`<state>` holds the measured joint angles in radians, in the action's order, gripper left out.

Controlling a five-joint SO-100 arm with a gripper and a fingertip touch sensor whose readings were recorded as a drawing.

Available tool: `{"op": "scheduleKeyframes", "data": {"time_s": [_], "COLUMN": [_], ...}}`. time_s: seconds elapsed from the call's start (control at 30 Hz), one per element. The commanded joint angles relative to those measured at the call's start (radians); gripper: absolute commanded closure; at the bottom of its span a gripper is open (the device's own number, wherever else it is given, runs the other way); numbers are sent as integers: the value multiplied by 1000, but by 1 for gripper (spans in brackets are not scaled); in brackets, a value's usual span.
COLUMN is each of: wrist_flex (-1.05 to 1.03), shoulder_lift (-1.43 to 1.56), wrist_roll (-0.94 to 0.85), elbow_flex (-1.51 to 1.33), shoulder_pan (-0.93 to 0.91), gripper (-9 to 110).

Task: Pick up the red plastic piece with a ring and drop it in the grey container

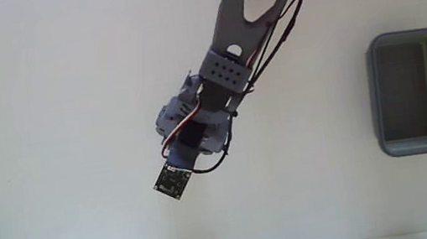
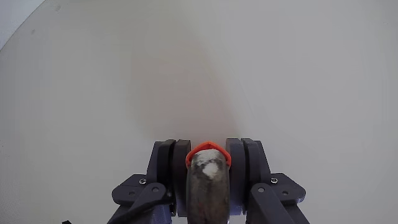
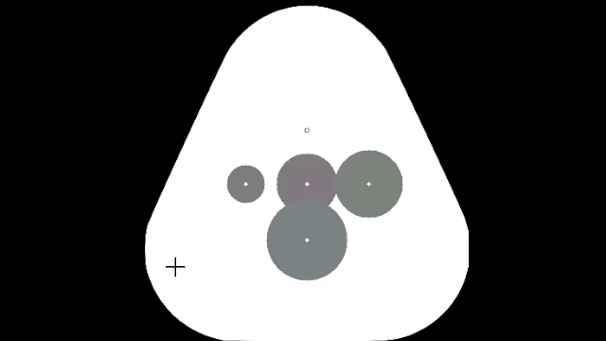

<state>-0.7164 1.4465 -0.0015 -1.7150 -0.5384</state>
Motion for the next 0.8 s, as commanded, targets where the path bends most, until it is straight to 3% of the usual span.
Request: {"op": "scheduleKeyframes", "data": {"time_s": [0.0,0.77], "wrist_flex": [8,-130], "shoulder_lift": [30,54], "wrist_roll": [2,2], "elbow_flex": [-3,112], "shoulder_pan": [-17,-17], "gripper": [73,73]}}
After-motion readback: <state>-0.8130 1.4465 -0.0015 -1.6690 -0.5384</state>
